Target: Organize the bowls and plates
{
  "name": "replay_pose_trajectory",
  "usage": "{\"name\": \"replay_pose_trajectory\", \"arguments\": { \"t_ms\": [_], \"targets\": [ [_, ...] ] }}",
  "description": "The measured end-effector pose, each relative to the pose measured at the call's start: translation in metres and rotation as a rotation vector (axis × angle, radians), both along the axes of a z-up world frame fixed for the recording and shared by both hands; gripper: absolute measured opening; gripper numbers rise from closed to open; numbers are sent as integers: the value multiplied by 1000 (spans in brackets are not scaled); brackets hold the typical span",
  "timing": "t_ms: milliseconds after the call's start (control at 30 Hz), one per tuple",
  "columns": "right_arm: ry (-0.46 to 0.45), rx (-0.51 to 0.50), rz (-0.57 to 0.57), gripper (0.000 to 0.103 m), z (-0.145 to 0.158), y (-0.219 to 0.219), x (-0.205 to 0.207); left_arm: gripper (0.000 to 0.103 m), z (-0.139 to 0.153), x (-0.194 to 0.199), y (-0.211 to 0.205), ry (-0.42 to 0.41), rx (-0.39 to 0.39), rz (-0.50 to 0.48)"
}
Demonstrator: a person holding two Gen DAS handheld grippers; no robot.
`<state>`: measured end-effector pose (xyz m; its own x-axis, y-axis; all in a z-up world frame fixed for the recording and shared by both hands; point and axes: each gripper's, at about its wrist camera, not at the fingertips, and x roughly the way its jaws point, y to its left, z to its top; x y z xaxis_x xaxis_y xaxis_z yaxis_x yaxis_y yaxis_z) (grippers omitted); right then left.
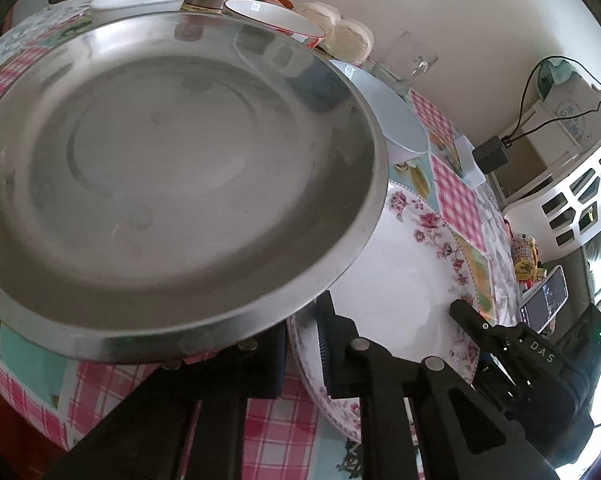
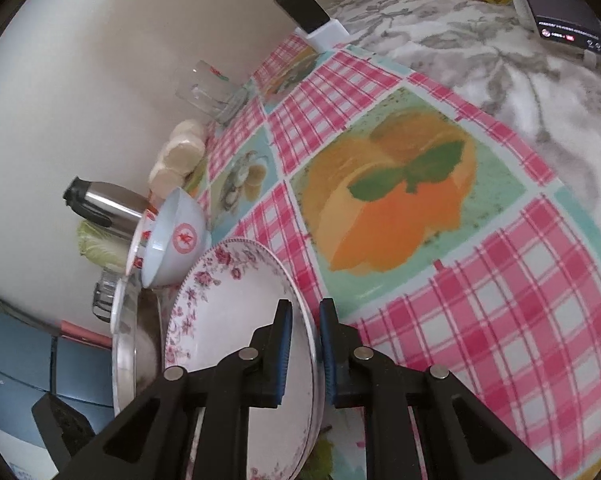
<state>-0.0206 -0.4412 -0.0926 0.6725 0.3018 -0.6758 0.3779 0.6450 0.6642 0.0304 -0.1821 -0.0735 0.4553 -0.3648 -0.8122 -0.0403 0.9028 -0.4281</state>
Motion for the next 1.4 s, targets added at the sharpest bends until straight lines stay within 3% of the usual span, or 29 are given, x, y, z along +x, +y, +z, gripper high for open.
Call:
{"name": "replay_pose_trajectory", "arguments": {
  "t_ms": [233, 433, 700, 1100, 1400],
  "targets": [
    [8, -77, 8, 16, 5, 9, 7, 14, 0, -3, 2, -15, -1, -3],
    [67, -267, 56, 14, 21, 22, 13, 14, 1, -4, -8, 0, 5, -53],
    [71, -225, -23, 13, 19, -8, -6, 13, 3, -4, -28, 17, -8, -164],
    [6, -269, -34, 13, 49, -10, -21, 14, 8, 3, -33, 42, -69, -188],
    [-34, -278, -65, 13, 61, -16, -33, 14, 19, -3, -36, 12, -80, -226]
  ]
}}
